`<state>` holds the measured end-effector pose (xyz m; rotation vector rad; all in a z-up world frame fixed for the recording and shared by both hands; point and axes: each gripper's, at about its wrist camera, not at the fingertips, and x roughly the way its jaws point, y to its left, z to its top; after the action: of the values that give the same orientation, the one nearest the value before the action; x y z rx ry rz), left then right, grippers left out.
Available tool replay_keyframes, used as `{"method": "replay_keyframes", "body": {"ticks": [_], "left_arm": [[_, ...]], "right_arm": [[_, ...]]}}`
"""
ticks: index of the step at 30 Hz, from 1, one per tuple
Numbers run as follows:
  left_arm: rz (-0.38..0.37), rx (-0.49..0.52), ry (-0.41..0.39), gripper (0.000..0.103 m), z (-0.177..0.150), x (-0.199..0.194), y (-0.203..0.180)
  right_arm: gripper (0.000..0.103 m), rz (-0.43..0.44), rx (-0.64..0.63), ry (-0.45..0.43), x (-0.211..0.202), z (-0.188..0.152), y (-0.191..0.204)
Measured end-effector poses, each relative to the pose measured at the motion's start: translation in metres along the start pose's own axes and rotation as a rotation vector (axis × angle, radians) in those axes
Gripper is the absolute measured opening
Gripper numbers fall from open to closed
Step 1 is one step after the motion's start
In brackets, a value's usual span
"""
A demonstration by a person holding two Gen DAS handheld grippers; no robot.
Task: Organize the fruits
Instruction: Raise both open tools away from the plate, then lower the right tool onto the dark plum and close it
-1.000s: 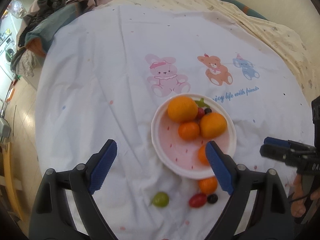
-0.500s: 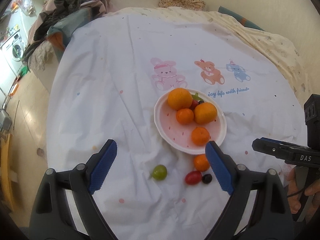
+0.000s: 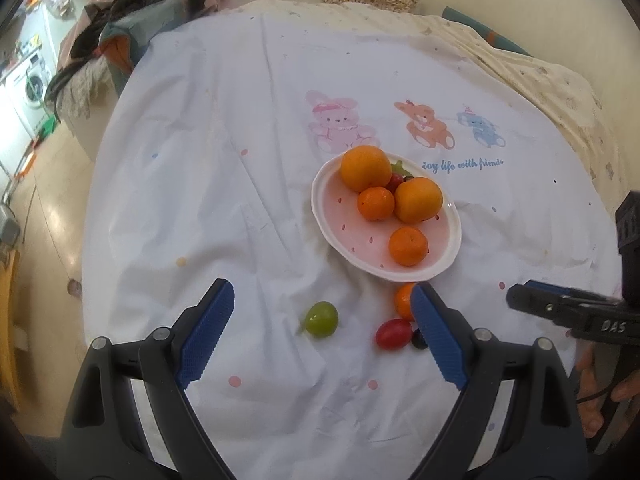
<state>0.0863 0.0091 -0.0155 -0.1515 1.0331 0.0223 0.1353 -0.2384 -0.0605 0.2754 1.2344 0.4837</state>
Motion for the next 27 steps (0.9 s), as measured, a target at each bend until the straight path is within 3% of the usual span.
{"method": "replay_keyframes", "body": {"ticks": [8,12,15,17,19,27], "left_arm": [[0.043,-0.086,0.023,0.088,0.002,0.006,0.022],[0.019,-0.142,0.026,0.088,0.003,0.005,0.03],[0.02,-0.145,0.024,0.088,0.005,0.004,0.031],[0.016,-0.153,0.028,0.088,0.007,0.004,0.032],[0.008,-0.166,0.038,0.088,0.008,0.005,0.033],[-0.02,-0.186,0.058,0.088,0.009,0.005,0.037]], "right_arm": [[0.081,0.005,0.076,0.039,0.017,0.002,-0.014],[0.081,-0.009,0.072,0.08,0.03,0.003,-0.014],[0.079,-0.064,-0.012,0.151,0.051,0.001,-0.003],[0.065,-0.077,-0.08,0.21,0.067,-0.003,0.008],[0.058,-0.099,-0.168,0.252,0.081,-0.009,0.022],[0.055,-0.207,-0.443,0.266,0.115,-0.028,0.061]]}}
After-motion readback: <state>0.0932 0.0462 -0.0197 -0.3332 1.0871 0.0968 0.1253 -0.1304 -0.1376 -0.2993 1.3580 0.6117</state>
